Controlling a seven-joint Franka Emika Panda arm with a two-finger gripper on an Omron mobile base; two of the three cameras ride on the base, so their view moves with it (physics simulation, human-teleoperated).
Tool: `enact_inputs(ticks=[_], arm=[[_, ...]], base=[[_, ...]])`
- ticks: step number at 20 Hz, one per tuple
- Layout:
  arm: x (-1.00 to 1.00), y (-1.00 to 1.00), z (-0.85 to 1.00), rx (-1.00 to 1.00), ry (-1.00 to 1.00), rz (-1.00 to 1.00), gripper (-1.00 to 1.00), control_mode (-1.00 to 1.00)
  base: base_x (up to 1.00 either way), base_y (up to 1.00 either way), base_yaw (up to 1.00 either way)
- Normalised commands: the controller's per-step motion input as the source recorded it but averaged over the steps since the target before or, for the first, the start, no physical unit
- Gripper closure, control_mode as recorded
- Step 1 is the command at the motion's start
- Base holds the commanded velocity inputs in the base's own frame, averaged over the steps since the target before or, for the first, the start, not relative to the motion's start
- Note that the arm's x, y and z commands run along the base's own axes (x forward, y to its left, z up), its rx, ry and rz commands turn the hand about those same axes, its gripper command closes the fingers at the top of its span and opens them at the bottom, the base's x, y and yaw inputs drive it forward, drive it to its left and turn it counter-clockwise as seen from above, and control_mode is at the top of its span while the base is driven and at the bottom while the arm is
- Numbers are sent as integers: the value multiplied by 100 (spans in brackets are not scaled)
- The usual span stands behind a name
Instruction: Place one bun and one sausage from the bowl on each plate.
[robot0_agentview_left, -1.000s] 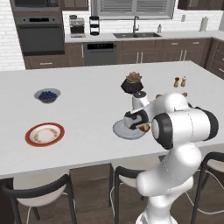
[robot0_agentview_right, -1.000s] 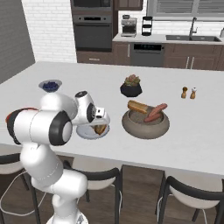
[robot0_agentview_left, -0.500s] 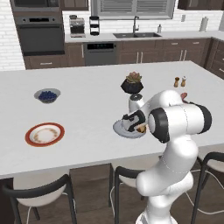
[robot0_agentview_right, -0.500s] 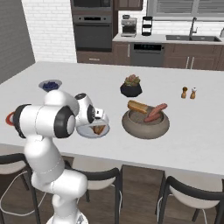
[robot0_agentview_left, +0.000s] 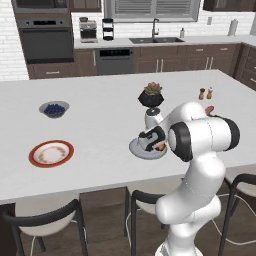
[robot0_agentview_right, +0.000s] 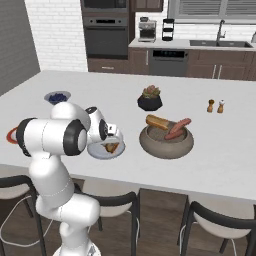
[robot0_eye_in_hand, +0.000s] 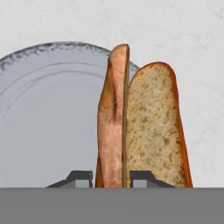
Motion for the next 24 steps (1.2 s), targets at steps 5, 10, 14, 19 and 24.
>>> enact_inputs(ticks=[5, 10, 14, 19, 24], arm=[[0, 0, 0, 0, 0, 0, -100, -100], [0, 0, 0, 0, 0, 0, -100, -100], [-15, -13, 28, 3, 0, -2, -100, -100], [-11, -55, 80, 9, 0, -19, -100, -100], [2, -98, 69, 13, 9, -19, -100, -100]], base=[[0, 0, 0], [0, 0, 0], [0, 0, 0], [0, 0, 0], [0, 0, 0]])
